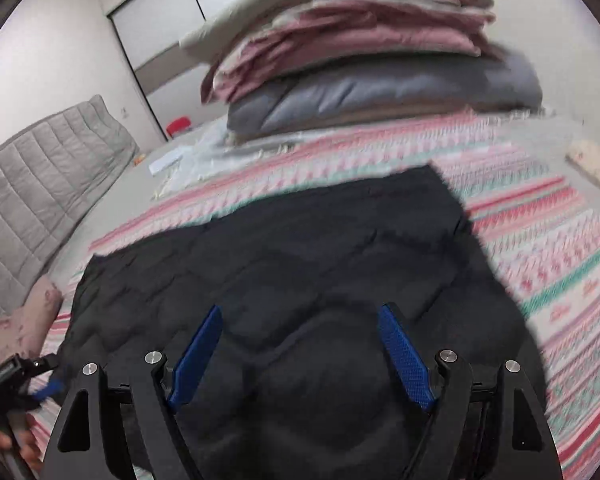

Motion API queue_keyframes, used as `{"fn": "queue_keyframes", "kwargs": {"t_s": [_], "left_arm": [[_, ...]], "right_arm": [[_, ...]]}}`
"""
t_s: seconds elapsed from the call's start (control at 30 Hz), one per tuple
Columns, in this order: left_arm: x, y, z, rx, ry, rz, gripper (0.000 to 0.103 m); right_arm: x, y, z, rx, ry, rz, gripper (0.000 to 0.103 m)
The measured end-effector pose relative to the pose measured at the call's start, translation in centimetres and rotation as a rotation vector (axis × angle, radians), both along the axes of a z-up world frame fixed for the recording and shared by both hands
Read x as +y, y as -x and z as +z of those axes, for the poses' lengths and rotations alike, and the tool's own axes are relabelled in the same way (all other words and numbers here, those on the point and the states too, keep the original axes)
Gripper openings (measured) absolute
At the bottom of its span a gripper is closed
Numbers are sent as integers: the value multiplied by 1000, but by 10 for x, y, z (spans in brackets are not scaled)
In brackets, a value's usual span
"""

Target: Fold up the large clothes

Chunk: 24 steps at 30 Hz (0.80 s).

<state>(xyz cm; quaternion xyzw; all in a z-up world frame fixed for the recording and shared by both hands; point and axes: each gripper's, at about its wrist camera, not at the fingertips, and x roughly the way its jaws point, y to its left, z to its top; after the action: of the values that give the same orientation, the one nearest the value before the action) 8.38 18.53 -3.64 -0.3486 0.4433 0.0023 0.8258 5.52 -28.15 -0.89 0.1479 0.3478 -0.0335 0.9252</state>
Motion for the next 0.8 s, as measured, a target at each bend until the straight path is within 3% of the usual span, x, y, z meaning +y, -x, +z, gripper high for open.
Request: {"fn": "queue_keyframes", "kwargs": {"t_s": [0.07,0.13,0.23,0.27,0.37,0.43,0.57,0.67,0.7,0.77,0.8], "left_arm": [[3,7,-2,44,23,42,88],[4,11,-5,26,57,16,88],[5,14,-17,74,41,22,88],[5,15,-26,100,73,22,88],[7,17,-62,175,312,31,88],[6,15,-73,133,415,49,88],[6,9,-67,-7,375,107,88],[7,1,-71,-35,368,155,88],[7,-4,-71,-56,368,166,85],[9,-11,-71,-91,363,189,69],[12,-13,-76,-101,382,197,54]], "right_arm": [[9,1,-9,63,-32,-5,82],[14,3,-15,78,-57,13,82],[23,5,-14,81,-9,31,82],[24,5,-13,79,6,31,82],[25,6,-13,78,31,13,82],[22,5,-13,79,13,4,82],[22,2,-16,82,5,-9,82],[27,-1,-18,87,40,-6,82],[29,-1,-19,88,54,-4,82],[32,-1,-21,87,77,3,82],[33,-1,-21,86,84,6,82]]}}
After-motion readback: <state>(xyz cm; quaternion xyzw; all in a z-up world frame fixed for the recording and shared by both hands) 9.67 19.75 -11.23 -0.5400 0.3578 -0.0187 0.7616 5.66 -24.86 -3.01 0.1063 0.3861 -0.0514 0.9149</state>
